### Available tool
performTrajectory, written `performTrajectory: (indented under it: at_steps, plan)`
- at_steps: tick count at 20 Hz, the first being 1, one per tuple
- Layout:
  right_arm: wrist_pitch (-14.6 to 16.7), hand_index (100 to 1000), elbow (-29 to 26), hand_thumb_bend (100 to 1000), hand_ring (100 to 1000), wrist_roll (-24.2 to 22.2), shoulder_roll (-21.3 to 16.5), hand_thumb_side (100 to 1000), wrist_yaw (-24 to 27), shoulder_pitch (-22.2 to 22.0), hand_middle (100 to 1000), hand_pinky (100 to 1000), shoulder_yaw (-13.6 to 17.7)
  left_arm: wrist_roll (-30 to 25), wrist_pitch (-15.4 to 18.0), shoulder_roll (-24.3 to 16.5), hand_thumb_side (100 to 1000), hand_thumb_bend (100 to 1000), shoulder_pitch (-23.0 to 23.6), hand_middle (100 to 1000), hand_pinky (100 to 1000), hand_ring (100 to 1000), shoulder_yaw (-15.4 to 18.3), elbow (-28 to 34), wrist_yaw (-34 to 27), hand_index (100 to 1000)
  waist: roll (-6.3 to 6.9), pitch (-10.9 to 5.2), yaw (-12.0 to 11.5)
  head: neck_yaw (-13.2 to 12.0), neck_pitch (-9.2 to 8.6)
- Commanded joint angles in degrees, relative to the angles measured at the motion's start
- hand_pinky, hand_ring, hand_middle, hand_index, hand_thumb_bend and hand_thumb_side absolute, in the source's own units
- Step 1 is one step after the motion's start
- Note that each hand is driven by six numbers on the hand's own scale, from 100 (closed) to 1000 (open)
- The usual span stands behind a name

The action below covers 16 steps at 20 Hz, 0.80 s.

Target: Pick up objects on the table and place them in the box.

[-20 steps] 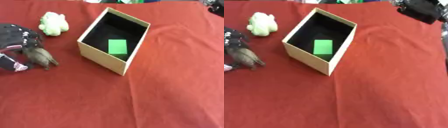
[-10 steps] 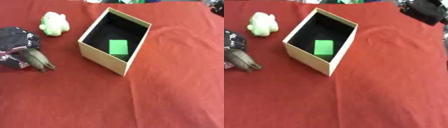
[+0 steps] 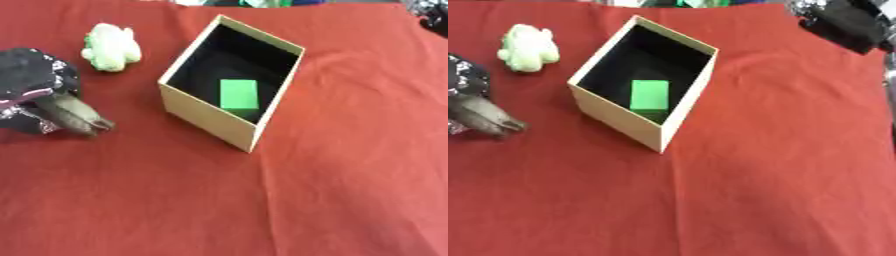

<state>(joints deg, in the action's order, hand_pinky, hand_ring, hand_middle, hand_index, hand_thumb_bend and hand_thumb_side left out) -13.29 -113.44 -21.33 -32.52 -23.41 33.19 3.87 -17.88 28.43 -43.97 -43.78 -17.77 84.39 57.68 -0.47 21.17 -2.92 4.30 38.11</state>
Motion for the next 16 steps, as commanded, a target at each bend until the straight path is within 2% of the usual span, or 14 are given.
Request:
performTrajectory:
  at_steps: [1, 9, 13, 16]
  plan:
    - [0.15, 1000, -1.15, 100, 794, -0.17, -1.06, 828, 0.58, 0.21, 634, 831, 0.82, -1.71, -0.91, -2.69, 100, 176, -1.59, 501, 399, 507, 1.02, 3.3, -1.26, 507, 0.32, -1.73, -0.23, 0.67, -0.22]
    - [0.53, 1000, -1.15, 100, 795, -0.43, -1.35, 824, 0.57, -0.08, 633, 831, 0.76, -7.75, -2.13, -1.92, 100, 172, -7.28, 501, 401, 506, 1.13, 6.5, -5.22, 504, 1.37, -2.5, 0.0, 1.46, 0.53]
    - [0.66, 1000, -1.15, 100, 795, -0.7, -1.19, 823, 0.57, 0.06, 634, 831, 0.64, -9.93, -2.2, 1.95, 100, 109, -12.6, 498, 401, 500, 0.97, 5.41, -7.03, 502, 1.67, -2.61, 0.41, 1.07, 0.58]
    - [0.85, 1000, -1.15, 100, 795, -0.92, -0.9, 823, 0.73, 0.53, 633, 830, 0.5, -10.11, -2.83, 6.31, 100, 100, -16.68, 497, 402, 496, 1.13, 3.04, -8.29, 503, 1.67, -2.33, 1.07, 0.46, 0.35]
